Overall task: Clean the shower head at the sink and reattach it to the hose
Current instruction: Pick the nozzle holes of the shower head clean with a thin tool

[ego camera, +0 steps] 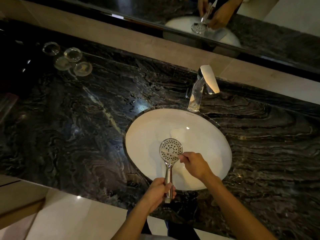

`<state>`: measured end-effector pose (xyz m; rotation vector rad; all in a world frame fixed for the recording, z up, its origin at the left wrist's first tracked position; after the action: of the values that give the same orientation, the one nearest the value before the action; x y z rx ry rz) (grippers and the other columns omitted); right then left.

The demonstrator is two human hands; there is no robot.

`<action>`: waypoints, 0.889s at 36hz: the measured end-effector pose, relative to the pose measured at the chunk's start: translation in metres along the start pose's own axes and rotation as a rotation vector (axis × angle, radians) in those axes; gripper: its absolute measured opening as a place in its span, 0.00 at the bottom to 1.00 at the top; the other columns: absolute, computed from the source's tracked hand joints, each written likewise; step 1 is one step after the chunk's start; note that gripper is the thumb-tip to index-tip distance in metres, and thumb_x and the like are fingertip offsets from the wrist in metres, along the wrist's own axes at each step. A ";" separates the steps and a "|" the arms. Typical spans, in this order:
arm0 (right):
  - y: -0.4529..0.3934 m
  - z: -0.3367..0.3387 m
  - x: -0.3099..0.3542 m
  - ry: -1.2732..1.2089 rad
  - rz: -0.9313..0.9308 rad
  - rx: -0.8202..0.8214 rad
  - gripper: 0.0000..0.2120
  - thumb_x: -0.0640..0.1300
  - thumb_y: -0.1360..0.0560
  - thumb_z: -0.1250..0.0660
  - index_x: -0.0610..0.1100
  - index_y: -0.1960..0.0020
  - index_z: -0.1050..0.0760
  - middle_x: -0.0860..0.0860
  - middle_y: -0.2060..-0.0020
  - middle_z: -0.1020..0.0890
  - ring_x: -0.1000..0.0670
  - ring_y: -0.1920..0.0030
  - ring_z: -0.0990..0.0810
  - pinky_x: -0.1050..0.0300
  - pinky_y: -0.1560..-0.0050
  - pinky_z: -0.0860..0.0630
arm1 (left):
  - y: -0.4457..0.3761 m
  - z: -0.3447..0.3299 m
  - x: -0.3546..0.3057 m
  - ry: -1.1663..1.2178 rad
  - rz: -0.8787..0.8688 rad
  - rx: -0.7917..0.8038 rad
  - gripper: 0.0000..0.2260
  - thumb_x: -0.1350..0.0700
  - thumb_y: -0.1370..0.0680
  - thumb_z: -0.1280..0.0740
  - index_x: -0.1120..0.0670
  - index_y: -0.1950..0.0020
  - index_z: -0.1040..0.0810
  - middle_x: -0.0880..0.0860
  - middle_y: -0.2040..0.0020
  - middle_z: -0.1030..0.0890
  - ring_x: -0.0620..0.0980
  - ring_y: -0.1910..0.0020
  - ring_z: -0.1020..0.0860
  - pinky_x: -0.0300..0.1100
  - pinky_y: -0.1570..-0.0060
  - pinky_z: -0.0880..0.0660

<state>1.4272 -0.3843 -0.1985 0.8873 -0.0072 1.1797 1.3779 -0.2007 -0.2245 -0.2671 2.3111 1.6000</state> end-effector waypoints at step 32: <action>-0.001 0.015 0.013 0.069 0.036 -0.012 0.17 0.54 0.17 0.42 0.44 0.52 0.21 0.48 0.55 0.17 0.46 0.55 0.20 0.48 0.56 0.21 | 0.005 0.004 0.001 -0.037 -0.006 0.021 0.04 0.67 0.19 0.39 0.66 0.49 0.25 0.60 0.59 0.19 0.56 0.60 0.19 0.48 0.55 0.21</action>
<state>1.4395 -0.3831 -0.1837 0.8384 0.0263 1.2420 1.3757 -0.1948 -0.2217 -0.2376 2.2957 1.5638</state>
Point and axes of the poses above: each hand's wrist, its own y-axis away from the middle knuckle, its own z-axis out of the back of the hand, x = y × z, the point moved 1 cm from there along -y, towards the middle knuckle
